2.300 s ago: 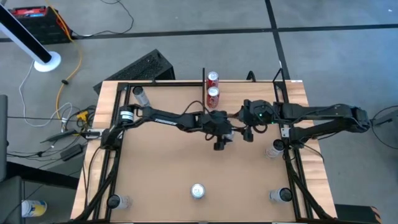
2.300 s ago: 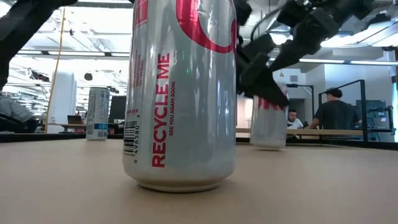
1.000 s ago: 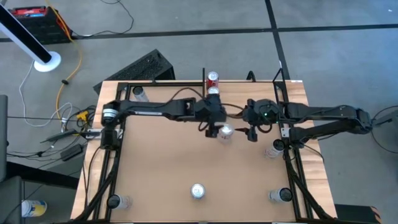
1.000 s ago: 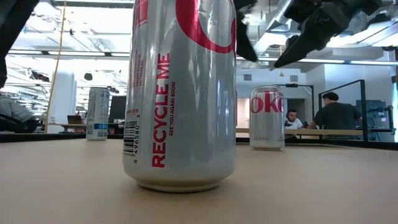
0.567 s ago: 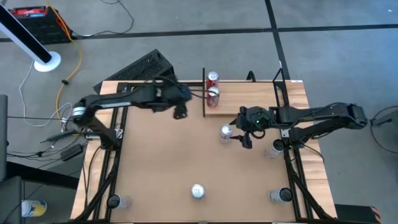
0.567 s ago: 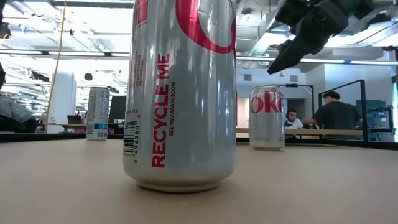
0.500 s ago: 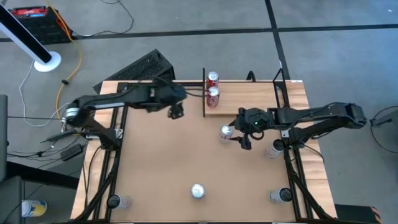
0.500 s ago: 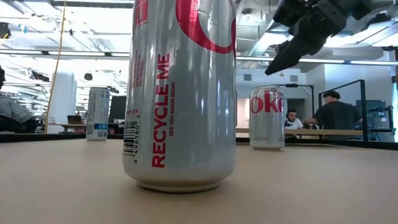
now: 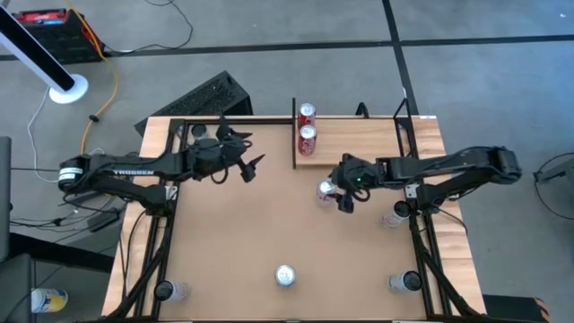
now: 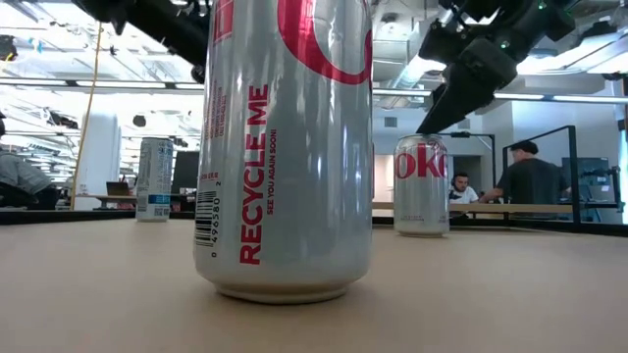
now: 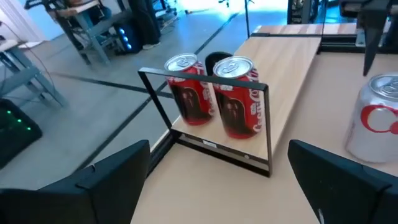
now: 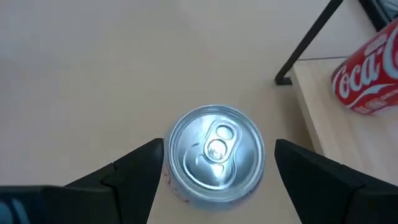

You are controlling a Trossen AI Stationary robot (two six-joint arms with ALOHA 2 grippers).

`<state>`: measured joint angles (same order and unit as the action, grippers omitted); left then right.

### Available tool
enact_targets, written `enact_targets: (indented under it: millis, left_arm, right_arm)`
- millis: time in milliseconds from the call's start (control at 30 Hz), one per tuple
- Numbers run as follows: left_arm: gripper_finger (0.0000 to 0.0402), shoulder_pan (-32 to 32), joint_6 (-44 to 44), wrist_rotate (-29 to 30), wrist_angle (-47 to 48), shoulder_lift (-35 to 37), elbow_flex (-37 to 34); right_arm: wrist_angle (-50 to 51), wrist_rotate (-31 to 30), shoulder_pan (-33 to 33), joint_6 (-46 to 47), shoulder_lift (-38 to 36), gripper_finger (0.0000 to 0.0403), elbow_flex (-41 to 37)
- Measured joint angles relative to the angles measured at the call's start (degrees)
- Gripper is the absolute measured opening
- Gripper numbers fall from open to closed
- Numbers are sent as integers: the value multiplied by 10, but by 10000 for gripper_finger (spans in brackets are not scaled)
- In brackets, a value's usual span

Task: Place canned beverage on shelf
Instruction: Put the top silver soda can on the shelf

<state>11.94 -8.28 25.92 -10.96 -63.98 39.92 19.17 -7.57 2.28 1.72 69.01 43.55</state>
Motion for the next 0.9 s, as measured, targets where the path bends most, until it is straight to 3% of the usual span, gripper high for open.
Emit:
enact_targets:
  millis: [667, 900]
  left_arm:
    - [367, 26, 21, -32, 0, 2, -5]
    - [367, 26, 21, -31, 0, 2, -5]
  right_arm:
    - [-25, 0, 1, -2, 49, 330, 2]
    - [-11, 4, 1, -4, 29, 297, 0]
